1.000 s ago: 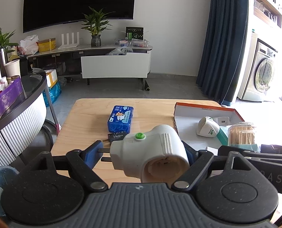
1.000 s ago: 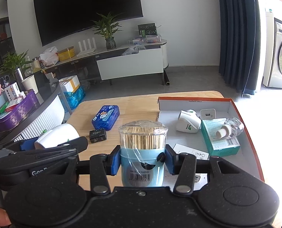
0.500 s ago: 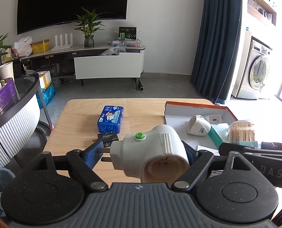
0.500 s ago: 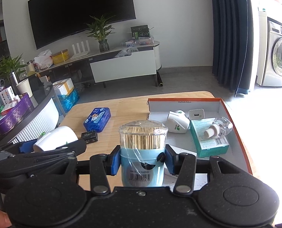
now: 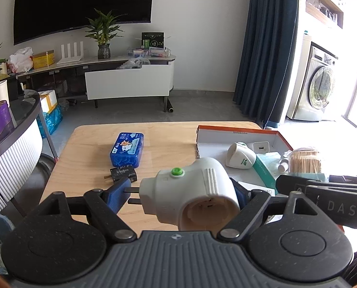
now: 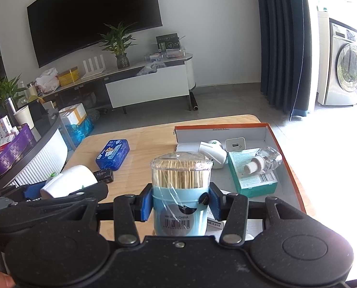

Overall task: Organize rigid objects
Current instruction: 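Carry the toothpick container with the right gripper while the left gripper carries the socket adapter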

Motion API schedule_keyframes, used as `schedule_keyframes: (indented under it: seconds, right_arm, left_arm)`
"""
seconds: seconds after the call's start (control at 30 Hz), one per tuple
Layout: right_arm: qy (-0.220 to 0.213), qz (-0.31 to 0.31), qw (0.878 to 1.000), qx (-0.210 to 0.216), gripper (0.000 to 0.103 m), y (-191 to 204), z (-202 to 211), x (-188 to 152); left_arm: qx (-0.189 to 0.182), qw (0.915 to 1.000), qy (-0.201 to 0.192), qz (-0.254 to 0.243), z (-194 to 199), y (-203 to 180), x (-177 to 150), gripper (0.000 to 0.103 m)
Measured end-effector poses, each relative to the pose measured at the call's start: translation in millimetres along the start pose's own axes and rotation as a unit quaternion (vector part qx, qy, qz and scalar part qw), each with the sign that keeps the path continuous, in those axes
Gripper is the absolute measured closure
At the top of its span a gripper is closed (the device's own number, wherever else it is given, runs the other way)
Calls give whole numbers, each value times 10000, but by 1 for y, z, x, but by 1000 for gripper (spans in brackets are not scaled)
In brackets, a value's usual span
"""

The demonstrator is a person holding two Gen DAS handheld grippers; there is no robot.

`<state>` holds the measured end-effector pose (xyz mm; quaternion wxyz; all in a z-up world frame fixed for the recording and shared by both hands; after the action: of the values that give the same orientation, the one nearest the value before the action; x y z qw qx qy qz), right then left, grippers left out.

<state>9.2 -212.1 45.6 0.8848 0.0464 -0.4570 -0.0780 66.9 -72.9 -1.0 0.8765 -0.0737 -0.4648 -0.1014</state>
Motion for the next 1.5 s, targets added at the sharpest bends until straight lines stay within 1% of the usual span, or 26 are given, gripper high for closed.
schedule_keyframes:
  seconds: [0.23,0.83,1.5]
  right_arm:
    - [-23,-57,10000,-51,46,-7,3,1]
    - [-68,-339,9989,-307,46,-43,6,2]
    - [-10,-514,9973,-525,46,-72,-1,4]
  left_arm:
    - [-88,9999,16,-59,-5,-8,3,18]
    - [-334,9991,73,-261,-14,-35,5,18]
    - [-609,9969,237,-431,-31,-61,8,17]
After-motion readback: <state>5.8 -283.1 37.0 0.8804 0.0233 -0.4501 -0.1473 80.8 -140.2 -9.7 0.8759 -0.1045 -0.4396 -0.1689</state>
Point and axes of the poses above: each gripper's, at about its wrist camera, not at the fingertips, and z roughly against the way its jaws point, y to its left, x to its top, the point moved 2 cm from there along -z, roughly the way its jaws point, and after that the axes turned 2 degrees about x, right-handed, at the moved point
